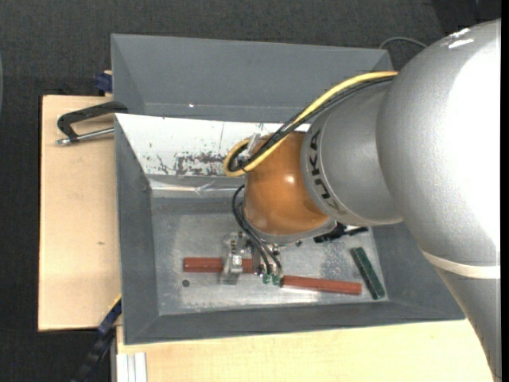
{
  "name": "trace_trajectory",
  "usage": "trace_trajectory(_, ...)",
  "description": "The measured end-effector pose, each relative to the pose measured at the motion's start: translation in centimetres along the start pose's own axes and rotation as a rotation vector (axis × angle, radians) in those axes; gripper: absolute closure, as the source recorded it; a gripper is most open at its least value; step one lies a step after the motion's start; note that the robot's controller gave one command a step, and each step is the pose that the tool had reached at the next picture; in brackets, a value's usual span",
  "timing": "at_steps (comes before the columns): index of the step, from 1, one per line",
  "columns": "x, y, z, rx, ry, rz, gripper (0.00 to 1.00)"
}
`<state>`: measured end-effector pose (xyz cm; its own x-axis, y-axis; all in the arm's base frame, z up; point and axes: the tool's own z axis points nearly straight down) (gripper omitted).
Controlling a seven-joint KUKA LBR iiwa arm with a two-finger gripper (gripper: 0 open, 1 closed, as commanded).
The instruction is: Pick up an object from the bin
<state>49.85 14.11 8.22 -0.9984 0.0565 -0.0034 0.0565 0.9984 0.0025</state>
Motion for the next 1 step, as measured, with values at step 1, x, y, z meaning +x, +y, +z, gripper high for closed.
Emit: trace_trajectory(1, 0.00, 0.00, 0.00, 0.000, 0.000, 0.000, 1.00)
